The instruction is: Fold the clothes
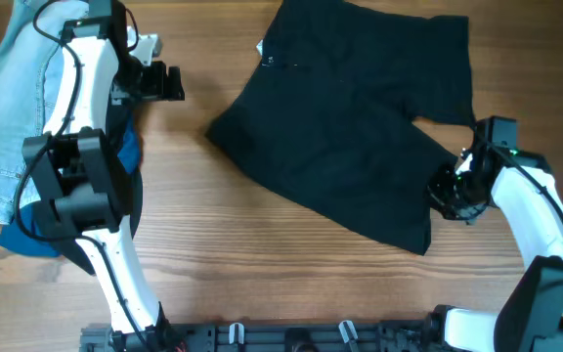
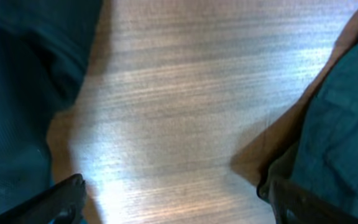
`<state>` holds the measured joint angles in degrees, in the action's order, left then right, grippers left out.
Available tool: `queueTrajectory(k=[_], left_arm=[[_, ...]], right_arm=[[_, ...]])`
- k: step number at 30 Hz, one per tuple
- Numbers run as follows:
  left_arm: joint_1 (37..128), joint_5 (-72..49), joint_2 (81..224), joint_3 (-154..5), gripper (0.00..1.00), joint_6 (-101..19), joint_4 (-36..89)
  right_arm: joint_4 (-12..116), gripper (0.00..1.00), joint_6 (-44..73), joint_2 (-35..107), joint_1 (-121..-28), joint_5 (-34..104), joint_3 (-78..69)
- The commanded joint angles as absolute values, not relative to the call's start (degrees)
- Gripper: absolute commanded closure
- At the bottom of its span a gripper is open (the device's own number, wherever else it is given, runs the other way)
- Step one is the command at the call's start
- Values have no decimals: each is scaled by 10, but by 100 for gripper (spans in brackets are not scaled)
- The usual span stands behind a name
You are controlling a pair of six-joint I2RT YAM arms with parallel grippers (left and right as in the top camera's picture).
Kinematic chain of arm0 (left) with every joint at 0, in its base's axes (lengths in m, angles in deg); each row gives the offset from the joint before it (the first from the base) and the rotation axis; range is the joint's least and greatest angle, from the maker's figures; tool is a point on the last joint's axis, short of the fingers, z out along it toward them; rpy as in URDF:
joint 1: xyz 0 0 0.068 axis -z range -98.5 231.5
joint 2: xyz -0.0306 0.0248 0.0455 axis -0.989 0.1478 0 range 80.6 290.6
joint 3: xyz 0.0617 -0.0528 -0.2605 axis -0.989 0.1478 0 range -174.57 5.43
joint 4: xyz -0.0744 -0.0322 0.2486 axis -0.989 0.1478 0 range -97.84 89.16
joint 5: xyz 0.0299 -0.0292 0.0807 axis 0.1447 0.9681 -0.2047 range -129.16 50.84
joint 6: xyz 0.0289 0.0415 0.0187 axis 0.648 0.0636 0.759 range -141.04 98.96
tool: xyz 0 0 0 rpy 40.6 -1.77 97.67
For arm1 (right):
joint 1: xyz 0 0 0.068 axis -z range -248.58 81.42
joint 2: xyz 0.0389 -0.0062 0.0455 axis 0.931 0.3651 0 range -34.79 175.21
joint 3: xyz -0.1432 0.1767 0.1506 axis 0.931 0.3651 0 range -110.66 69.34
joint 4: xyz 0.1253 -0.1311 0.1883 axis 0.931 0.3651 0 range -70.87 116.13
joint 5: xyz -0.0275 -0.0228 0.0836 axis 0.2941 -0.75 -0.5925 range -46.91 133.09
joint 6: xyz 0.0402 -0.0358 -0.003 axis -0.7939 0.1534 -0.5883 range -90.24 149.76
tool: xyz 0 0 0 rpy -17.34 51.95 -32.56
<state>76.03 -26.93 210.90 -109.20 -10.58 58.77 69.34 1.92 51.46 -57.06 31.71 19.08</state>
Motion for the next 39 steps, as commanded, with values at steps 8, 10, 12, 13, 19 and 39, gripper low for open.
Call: queueTrajectory(k=[8,10,12,13,19,39], left_arm=[[786,-265,2117,-1089,14,-24,745],[786,-256,2117,-1089,13,-19,755],[786,-242,2116,-1089,12,-17,738],[786,-230,2117,-1089,11,-17,722],[791,-203,2117,-1062,9,-17,655],[837,-191,2117,-896,10,-20,464]], right_arm=[[809,12,74,444,-564,265,194],[835,4,73,417,-564,265,194],[850,0,72,390,-564,265,199],[849,1,71,378,-564,262,207],[806,3,49,369,-569,212,277],[689,26,28,369,-594,293,334]])
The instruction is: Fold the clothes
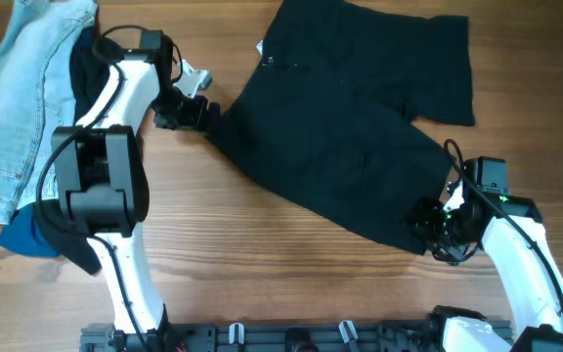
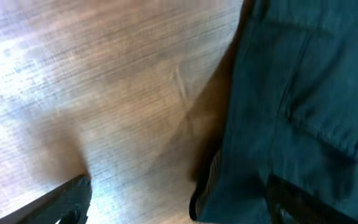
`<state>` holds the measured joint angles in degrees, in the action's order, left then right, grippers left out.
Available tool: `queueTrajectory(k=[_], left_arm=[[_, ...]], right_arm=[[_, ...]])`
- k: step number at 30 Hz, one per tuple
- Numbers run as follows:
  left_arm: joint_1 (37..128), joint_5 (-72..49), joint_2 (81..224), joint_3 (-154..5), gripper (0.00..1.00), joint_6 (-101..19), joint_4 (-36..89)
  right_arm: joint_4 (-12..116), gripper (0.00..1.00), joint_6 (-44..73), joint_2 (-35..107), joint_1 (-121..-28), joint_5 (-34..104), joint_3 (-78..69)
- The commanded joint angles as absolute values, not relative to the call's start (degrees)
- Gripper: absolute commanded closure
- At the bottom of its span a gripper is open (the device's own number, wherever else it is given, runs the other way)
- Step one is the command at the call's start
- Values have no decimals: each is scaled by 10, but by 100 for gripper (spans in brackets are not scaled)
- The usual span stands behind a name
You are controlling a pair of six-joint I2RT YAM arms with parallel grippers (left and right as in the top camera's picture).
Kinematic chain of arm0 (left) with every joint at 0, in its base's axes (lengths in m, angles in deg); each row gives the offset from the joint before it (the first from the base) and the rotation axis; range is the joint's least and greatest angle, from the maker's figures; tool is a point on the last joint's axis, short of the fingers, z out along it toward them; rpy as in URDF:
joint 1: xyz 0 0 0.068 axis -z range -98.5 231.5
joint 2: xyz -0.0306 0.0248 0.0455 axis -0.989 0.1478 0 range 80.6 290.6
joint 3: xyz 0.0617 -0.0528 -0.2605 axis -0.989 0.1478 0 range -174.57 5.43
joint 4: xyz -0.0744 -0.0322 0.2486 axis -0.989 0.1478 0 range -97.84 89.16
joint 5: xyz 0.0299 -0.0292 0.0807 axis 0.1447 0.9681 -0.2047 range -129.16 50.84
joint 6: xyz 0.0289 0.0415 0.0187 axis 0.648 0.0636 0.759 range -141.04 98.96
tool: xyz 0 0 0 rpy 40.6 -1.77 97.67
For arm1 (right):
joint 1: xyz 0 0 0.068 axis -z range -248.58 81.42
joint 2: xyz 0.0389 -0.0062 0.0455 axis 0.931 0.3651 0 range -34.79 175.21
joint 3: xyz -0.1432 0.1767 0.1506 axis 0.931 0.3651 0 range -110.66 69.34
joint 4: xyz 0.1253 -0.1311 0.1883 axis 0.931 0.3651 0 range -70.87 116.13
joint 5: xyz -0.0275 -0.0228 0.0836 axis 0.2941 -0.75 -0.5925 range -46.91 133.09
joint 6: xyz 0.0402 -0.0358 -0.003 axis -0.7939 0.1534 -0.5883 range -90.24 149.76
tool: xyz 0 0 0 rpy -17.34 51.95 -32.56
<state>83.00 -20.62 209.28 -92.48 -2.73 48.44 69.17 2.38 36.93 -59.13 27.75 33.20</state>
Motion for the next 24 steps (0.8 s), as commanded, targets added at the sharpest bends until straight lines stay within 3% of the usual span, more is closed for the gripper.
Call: queueTrajectory(k=[1,3,10,15,20,24], left_arm=[[837,-182,2117,-896,10,-20,463],[837,-155,2117,-896,11,-19,466],[865,-130,2117,-893,19,-19,488],[895,-131,2117,-893,44,-19,494],[898,-131,2117,-893,55,-19,501],[897,-130,2117,-893,76,-22,503]], right_arm=[[690,29,28,369,-594,293,334],[692,34,28,369,-594,293,334],[693,34,28,369,-594,291,334],[686,44,33,370,-594,290,334],[667,53,46,370,-594,278,334],[663,73,54,370,-594,278,334]])
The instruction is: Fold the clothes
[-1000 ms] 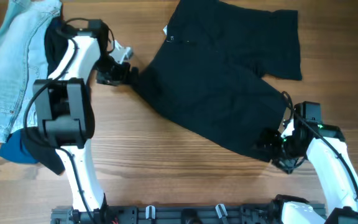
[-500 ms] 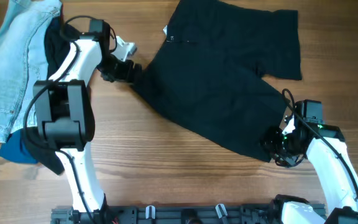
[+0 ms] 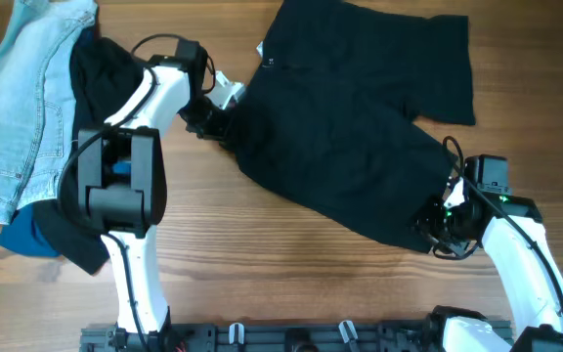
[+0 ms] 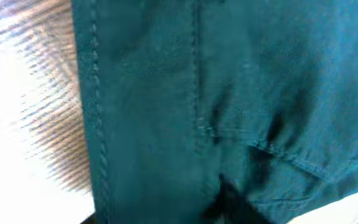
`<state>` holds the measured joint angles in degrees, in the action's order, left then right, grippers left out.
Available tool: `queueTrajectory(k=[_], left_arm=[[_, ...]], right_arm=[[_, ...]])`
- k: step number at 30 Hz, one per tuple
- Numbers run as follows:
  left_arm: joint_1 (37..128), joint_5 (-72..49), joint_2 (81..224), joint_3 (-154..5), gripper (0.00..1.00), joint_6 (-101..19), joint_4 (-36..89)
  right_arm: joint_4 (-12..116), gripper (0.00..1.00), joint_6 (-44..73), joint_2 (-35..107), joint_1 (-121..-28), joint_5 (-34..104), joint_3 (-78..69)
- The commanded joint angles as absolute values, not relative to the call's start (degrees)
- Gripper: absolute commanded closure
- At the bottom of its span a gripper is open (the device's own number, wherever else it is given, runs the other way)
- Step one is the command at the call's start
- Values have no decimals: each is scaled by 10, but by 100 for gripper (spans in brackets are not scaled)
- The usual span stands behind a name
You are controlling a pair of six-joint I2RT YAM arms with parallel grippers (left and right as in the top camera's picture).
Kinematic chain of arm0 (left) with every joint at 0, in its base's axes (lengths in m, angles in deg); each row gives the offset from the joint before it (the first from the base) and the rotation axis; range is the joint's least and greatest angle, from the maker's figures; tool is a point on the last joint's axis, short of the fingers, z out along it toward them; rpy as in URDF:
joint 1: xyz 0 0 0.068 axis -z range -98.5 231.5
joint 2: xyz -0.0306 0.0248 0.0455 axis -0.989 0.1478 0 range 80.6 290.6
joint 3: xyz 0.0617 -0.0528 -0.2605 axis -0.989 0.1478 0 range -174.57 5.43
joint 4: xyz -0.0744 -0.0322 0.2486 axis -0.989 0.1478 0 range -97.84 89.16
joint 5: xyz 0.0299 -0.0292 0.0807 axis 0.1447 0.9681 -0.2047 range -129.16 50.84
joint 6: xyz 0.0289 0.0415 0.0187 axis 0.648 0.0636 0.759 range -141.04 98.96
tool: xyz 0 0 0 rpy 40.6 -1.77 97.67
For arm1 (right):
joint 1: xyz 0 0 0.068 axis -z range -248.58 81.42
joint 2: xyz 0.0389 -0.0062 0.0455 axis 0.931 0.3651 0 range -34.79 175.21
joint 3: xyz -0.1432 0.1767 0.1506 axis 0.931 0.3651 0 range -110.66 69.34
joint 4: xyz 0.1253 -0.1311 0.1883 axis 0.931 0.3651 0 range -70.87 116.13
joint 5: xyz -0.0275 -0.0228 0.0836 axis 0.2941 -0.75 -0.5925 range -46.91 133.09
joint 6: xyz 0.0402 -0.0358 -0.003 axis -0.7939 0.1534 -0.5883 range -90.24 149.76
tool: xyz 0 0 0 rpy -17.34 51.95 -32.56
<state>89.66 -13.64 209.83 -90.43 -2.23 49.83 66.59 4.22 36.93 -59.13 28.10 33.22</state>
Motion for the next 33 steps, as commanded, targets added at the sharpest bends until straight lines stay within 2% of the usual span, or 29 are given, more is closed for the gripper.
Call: queueTrajectory(k=[1,3,4,10,20,27,33], left_arm=[[897,-130,2117,-893,81,-23,503],[897,-130,2117,-893,93,-24,503],[897,-130,2117,-893,96,-28,502],[891,-130,2089,-894,96,-53,517],[851,-143,1911,-894,96,-106,551],[849,-208,1791,-894,96,-162,570],[849,-215,1731,-894,96,-173,614]], right_arm=[[663,79,54,370,-594,278,334],[663,96,54,370,-594,278,334],[663,96,54,370,-594,276,334],[676,96,52,368,-594,210,305],[841,96,69,357,-594,205,151],[904,96,71,274,-594,205,120],[941,96,71,204,-594,205,114]])
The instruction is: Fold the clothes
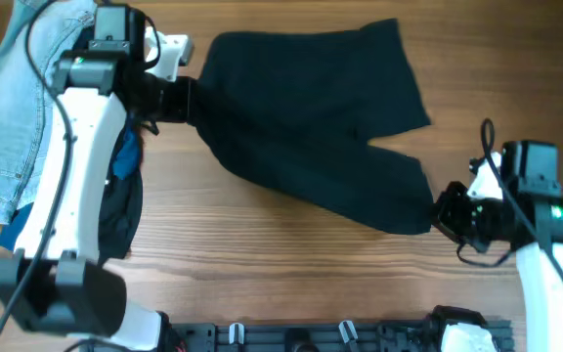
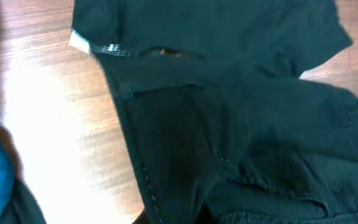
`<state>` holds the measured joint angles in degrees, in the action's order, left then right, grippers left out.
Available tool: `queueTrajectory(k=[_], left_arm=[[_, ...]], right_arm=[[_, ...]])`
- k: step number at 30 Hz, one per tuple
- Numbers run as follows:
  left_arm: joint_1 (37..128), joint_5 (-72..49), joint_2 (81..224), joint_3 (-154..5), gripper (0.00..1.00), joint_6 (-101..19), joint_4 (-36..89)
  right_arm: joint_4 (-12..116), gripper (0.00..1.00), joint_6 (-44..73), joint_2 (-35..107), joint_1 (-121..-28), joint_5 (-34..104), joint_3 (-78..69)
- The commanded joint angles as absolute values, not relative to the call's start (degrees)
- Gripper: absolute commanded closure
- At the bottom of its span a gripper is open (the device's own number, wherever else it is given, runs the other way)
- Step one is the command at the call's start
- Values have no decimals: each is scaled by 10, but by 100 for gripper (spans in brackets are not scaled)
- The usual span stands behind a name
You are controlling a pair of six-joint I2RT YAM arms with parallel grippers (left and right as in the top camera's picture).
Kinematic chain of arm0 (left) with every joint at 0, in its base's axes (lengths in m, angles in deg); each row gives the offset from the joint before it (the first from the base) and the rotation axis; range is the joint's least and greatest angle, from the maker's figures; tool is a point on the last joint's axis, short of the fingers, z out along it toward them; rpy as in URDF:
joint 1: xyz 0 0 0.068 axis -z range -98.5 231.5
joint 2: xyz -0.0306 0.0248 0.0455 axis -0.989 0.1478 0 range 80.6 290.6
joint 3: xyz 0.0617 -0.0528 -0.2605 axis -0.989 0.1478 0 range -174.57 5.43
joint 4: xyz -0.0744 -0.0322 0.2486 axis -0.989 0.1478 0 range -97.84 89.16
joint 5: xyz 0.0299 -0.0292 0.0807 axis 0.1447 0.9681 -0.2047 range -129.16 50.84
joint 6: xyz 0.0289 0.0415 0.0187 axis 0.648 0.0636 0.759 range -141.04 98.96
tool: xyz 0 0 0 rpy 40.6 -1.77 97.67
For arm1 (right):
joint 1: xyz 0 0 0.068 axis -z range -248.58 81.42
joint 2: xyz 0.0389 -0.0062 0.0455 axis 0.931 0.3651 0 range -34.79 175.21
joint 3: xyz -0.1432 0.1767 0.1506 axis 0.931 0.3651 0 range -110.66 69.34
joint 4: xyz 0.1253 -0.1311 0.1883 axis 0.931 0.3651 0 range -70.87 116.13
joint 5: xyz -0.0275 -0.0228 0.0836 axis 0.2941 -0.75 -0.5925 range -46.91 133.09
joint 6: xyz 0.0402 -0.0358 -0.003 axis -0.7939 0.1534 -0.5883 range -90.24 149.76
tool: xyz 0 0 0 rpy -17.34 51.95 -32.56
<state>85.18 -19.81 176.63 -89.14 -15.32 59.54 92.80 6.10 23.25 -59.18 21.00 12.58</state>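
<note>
Black shorts (image 1: 301,108) hang stretched in a diagonal band across the wooden table (image 1: 262,264). My left gripper (image 1: 182,100) is shut on their upper left end, near the waistband. At the lower right, my right gripper (image 1: 446,217) is shut on the corner of a leg hem. The left wrist view is filled by the shorts (image 2: 241,124), with a white label (image 2: 95,47) at the waistband. That cloth covers the left fingers at the bottom edge of the view.
A pile of clothes lies along the left edge: light blue jeans (image 1: 8,108), a blue garment (image 1: 125,156) and a black one (image 1: 115,215) under my left arm. A black rail (image 1: 291,337) runs along the table's front edge.
The shorts lay spread flat at the upper right; now they sit further left, drawn taut between both grippers. My left gripper is up and to the left of where it was, with the cloth in it.
My left gripper was open beside the clothes pile, apart from the shorts, with the right one at a leg. Then the left reached the shorts' left corner and the right sat at the lower hem. Then the left was on the cloth. Now both hold it stretched.
</note>
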Motion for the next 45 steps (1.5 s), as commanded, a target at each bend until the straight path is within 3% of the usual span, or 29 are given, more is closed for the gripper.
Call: queueTrajectory(k=[1,8,18,29,45], left_arm=[[849,-215,1727,-894,96,-173,625],[849,-227,1725,-893,96,-185,627],[849,-275,1752,-893,96,-235,597],[849,-284,1856,-893,96,-276,527],[849,-400,1911,-893,96,-299,312]], right_arm=[[942,95,73,197,-594,205,114],[781,96,88,231,-594,209,114],[512,96,118,457,-594,160,106],[365,96,163,577,-639,221,1],[128,96,162,695,-669,296,0]])
